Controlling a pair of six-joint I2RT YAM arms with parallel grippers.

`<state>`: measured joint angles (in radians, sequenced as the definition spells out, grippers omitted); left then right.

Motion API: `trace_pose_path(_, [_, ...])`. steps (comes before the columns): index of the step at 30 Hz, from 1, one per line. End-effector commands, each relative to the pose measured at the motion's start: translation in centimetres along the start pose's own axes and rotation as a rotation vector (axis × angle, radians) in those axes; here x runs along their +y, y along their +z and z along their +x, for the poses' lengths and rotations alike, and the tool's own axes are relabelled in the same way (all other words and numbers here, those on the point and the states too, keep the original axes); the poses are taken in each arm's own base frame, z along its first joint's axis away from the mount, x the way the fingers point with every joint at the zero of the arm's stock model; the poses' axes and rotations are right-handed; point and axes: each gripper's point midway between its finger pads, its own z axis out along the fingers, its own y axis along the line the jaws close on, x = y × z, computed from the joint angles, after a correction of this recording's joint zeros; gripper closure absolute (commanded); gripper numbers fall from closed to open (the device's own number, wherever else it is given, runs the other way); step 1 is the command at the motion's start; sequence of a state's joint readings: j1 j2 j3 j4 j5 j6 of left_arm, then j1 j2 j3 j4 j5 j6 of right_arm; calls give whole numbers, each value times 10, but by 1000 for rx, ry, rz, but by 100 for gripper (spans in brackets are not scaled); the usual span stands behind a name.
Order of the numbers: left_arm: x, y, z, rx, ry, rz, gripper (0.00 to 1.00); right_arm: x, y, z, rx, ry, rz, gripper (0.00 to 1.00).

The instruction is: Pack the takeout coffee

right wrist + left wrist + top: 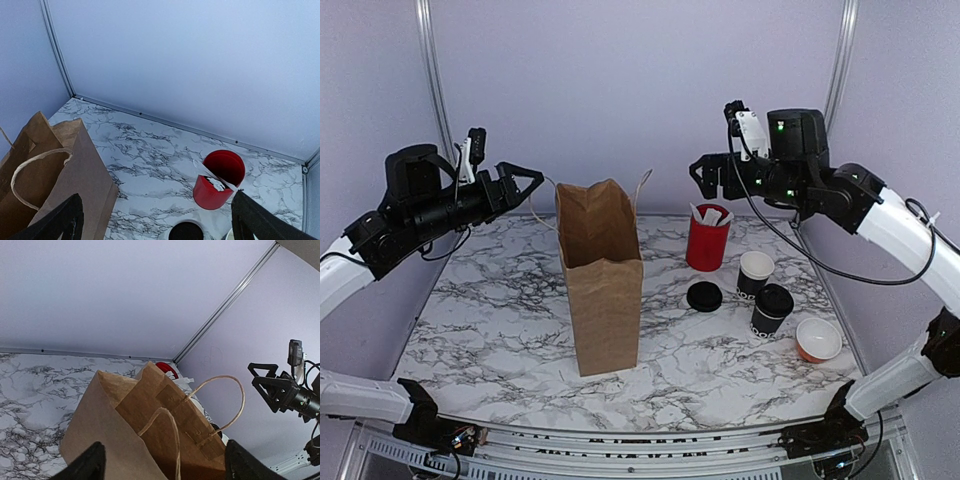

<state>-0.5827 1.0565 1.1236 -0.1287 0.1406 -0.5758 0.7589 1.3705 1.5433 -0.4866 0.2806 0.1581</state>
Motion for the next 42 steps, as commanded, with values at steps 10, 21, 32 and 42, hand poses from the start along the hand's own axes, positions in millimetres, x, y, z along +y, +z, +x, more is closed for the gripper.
trace_pose_path(10, [29, -36, -33, -154, 97, -208, 1, -39, -11, 28, 77, 61, 112, 0])
trace_pose_path(21, [113, -42, -37, -156, -35, -389, 1, -93, -26, 111, 248, 168, 263, 0])
trace_pose_path(32, [180, -33, 6, -20, -79, -462, 1, -148, -42, 184, 382, 284, 410, 0])
trace_pose_path(42, [203, -25, 29, 24, -92, -460, 1, -156, -45, 236, 530, 302, 449, 1])
